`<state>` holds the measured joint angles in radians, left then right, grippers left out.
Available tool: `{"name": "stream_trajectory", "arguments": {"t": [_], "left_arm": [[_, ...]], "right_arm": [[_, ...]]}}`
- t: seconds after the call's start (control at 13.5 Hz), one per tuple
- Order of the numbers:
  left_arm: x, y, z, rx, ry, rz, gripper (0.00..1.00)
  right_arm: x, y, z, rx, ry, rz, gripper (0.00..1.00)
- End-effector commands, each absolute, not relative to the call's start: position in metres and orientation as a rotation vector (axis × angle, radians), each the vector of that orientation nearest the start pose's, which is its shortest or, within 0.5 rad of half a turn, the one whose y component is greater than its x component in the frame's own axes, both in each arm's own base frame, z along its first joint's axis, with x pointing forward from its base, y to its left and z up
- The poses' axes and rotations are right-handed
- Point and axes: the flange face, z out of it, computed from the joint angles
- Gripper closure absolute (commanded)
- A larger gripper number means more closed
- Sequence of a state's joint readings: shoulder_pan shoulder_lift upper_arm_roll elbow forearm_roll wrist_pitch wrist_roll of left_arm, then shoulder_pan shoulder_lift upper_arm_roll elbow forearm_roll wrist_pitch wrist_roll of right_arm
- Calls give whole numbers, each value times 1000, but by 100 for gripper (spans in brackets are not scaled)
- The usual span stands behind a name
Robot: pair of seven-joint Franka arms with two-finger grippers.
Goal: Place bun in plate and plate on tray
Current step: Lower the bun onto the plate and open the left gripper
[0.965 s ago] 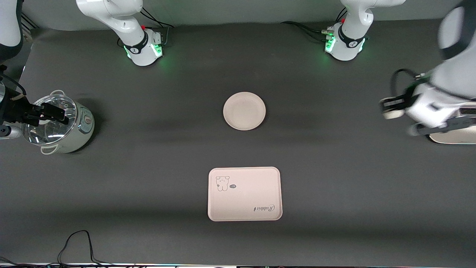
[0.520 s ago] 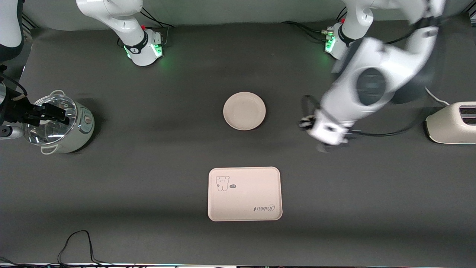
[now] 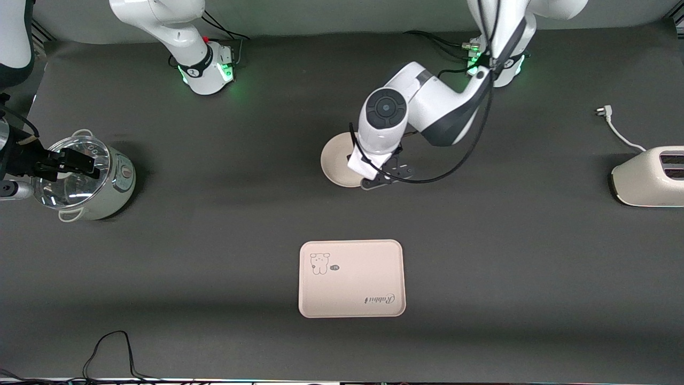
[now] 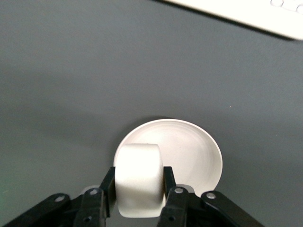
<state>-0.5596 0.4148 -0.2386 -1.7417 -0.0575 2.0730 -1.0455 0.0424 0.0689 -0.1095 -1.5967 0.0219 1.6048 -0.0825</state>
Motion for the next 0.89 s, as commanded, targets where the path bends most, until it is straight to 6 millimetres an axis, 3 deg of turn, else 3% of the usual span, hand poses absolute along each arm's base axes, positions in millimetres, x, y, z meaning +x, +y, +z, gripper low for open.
{"name": "stream_trajectory", "arguments": {"t": [0.0,0.15,0.3,0.52,0.59,0.74,0.82], "left_arm": [[420,-467,285,-3156,-517,181,54],[401,-488,250,-3156,-606,182,49],[385,-501,226,-3162,-563,181,49],[385,-501,219,-3147,-599,187,49],[386,-500,221,-3144,-602,188,40],[391,-498,228,-3145,-619,177,8],[394,-496,237,-3150,-625,165,1]], "right_arm": [[570,-35,580,-3143,-56,92,0],[570,-35,580,-3143,-56,92,0],[570,-35,579,-3143,-56,94,0],[570,-35,579,-3143,-56,94,0],[570,-35,578,-3142,-56,97,0],[570,-35,578,-3142,-56,97,0],[570,-35,577,-3142,-56,99,0]]}}
